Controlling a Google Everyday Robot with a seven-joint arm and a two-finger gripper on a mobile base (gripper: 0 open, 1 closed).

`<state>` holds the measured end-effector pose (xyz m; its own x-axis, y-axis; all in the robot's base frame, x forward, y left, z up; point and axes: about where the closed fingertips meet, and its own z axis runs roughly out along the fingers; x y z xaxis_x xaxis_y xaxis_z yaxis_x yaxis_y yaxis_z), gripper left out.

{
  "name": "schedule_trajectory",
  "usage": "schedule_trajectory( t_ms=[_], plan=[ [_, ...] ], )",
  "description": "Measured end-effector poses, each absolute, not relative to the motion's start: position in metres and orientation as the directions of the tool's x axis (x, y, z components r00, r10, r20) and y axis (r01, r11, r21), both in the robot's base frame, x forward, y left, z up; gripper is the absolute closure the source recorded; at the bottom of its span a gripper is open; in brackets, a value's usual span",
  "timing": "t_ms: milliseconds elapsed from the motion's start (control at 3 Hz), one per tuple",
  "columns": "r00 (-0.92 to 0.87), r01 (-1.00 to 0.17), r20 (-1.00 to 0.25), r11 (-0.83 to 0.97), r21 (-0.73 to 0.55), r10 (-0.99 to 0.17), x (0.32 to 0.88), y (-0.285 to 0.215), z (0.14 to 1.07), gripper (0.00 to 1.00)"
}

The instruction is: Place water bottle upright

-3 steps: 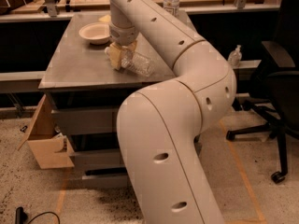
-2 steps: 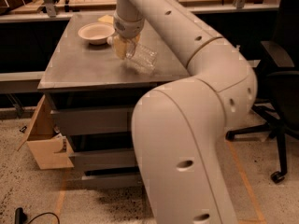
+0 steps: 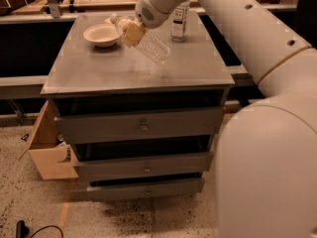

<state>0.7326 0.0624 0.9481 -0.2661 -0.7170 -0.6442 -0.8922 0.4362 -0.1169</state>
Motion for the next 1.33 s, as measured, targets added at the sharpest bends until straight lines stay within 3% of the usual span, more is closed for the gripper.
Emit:
schedule_trajectory(
  t_ms=[667, 1333],
  plan=[
    [-0.140, -0.938, -0.873, 0.346, -0.034, -0.467, 0.717, 0.053, 0.958, 1.00],
    [-0.093, -0.948, -0.965, 0.319, 0.011, -0.245, 0.716, 0.040, 0.962, 1.00]
  ],
)
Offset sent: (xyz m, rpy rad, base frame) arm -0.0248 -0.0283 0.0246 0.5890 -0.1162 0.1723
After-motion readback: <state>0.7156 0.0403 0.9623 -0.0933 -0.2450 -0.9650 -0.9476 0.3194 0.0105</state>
